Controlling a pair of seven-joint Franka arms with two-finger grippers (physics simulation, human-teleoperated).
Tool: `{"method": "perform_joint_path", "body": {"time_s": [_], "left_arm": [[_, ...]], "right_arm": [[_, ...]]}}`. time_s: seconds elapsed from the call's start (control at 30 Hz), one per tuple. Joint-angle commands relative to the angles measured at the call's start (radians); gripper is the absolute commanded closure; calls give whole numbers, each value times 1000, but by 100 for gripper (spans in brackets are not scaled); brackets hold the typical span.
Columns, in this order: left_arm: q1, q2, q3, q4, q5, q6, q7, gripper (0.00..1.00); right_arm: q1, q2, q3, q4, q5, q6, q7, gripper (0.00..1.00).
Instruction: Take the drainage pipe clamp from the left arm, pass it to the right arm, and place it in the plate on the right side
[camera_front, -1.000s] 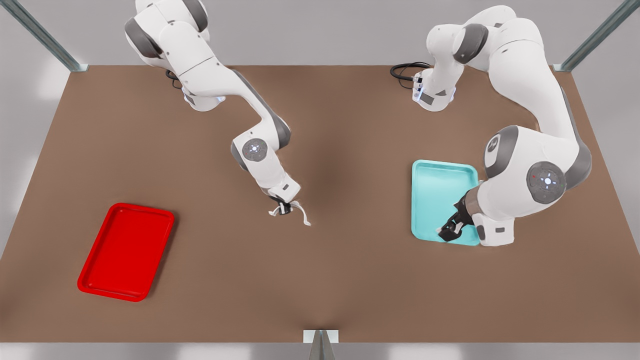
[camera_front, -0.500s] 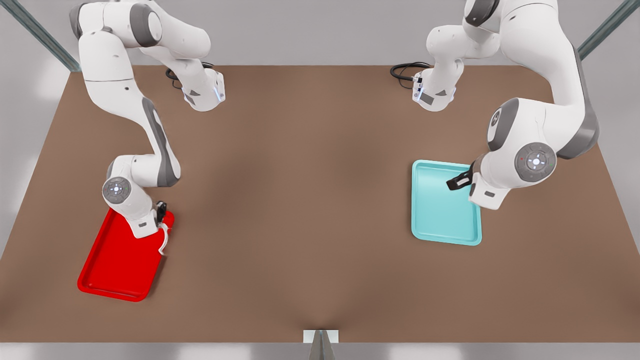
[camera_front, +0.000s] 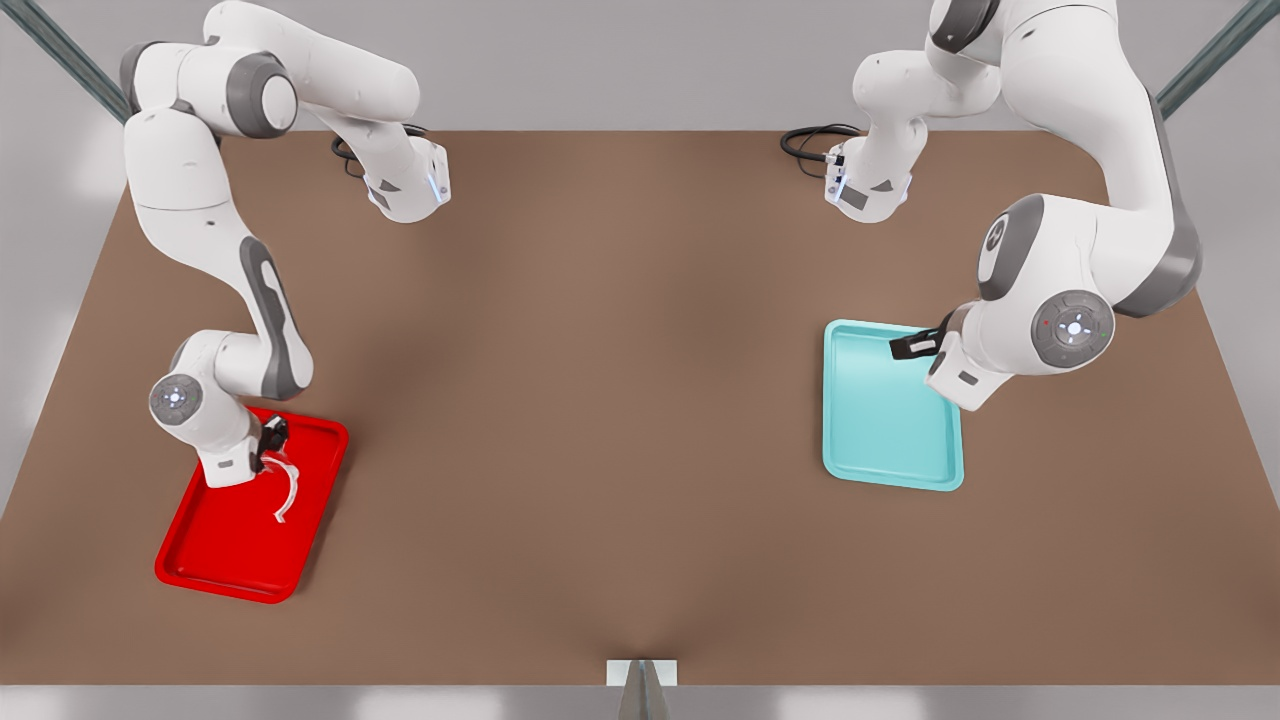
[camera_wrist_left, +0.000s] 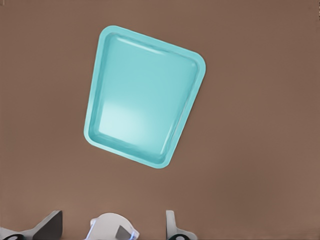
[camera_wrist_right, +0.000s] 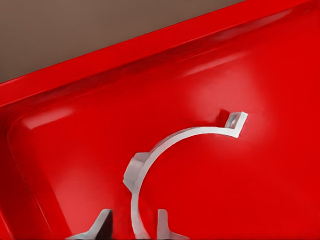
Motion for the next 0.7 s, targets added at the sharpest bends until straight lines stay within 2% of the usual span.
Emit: {"method": "perform_joint_path", "body": {"time_s": [0.0, 0.13, 0.17, 0.2, 0.23, 0.27, 0.3, 0.33, 0.37, 0.4, 0.47, 0.57, 0.67], "left_arm": [[0, -1, 0, 0, 0, -6, 157, 0], [0, -4, 0, 0, 0, -9, 157, 0], [0, -6, 0, 0, 0, -9, 157, 0], [0, -6, 0, 0, 0, -9, 158, 0], [0, -6, 0, 0, 1, -9, 157, 0], [0, -6, 0, 0, 0, -9, 158, 0], [0, -6, 0, 0, 0, -11, 158, 0], [0, -6, 0, 0, 0, -11, 160, 0], [0, -6, 0, 0, 0, -11, 160, 0], [0, -6, 0, 0, 1, -11, 160, 0], [-2, -6, 0, 0, 1, -11, 158, 0], [-2, -6, -2, 2, 1, -35, 160, 0], [0, -6, 0, 2, 3, -31, 155, 0]], "right_arm": [[-2, -1, 0, 1, 10, 11, -19, 0], [-2, -41, 7, -10, 10, -23, -20, 0], [1, -104, 25, 18, 72, -164, -14, 0], [17, -167, 30, 108, 135, -402, -11, 0], [61, -173, 37, 264, 139, -613, -5, 0], [147, -162, 36, 412, 148, -811, 161, 0], [170, -175, 36, 478, 148, -932, 515, 0], [176, -170, 36, 579, 126, -1091, 740, 0], [205, -167, 22, 725, 131, -1323, 876, 0], [205, -173, 17, 771, 122, -1400, 931, 0], [264, -207, 25, 812, -13, -1453, 928, 0], [244, -297, -12, 691, 120, -1376, 957, 0], [241, -377, -12, 566, 123, -1313, 958, 0]]}}
